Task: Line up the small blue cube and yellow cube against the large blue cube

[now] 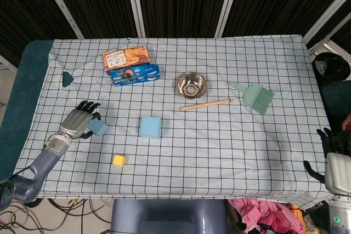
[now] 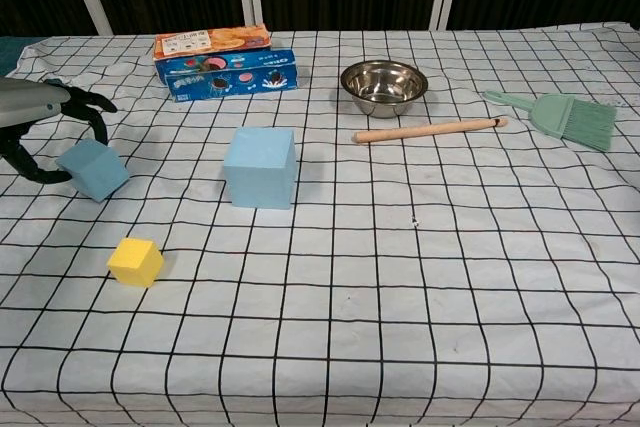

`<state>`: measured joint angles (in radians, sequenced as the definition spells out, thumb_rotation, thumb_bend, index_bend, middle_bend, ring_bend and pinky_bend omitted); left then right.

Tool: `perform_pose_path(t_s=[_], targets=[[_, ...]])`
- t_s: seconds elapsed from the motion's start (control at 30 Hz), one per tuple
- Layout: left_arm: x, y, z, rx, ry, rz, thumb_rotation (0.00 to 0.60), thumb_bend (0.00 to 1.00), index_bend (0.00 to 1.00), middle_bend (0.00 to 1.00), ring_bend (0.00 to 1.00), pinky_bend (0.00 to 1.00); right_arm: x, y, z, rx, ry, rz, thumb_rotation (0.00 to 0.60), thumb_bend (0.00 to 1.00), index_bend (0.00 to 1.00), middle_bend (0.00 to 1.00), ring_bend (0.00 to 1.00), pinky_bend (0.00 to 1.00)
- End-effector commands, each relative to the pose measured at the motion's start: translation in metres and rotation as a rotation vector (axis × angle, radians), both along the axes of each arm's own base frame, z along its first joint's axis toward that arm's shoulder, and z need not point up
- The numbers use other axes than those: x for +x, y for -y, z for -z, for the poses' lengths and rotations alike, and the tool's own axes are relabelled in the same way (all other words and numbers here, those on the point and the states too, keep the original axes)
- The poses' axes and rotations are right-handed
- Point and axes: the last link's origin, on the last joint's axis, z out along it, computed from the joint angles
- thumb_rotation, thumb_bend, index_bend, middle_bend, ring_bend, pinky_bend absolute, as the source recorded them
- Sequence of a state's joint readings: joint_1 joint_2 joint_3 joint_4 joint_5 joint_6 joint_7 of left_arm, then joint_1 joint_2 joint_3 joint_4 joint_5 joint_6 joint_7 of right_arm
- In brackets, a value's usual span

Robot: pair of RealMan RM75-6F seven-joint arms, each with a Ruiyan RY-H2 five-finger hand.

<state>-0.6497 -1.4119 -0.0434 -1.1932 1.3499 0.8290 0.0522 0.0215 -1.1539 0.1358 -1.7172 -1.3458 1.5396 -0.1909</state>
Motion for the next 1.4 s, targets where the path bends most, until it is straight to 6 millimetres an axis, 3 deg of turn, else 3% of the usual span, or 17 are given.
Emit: perform_pose_path(t_s=[0.03,1.03,1.2,1.4], targets=[[0.0,0.0,0.0,-0.001,-0.001,0.001,0.6,0.35,0.4,0.07,0.0,0.0,0.0,0.0,0.0,-0.003,0.0,-0.001,0.6,0.21,0.1,0.07,0.21,0.12],[0.004,-0.002,-0.001,0.004,-0.012,-0.011,0.6,0.35,0.4,0.07,0.0,0.0,0.002,0.001,-0.002,-0.008,0.004,-0.01,0.6,0.21,0.1,0.07,0.21,0.12],[0.019,-0.004,0.001,0.023,0.043,-0.014,0.6,0.35,0.39,0.08,0.0,0.0,0.002,0.002,-0.002,-0.011,0.007,-0.012,0.6,0.21,0.1,0.07,0.21,0.12],[0.054,-0.013,0.004,0.059,0.104,-0.039,0.6,0.35,0.4,0.08,0.0,0.0,0.002,0.001,-0.005,-0.019,0.01,-0.013,0.6,0.21,0.1,0.07,0.21,0.12]])
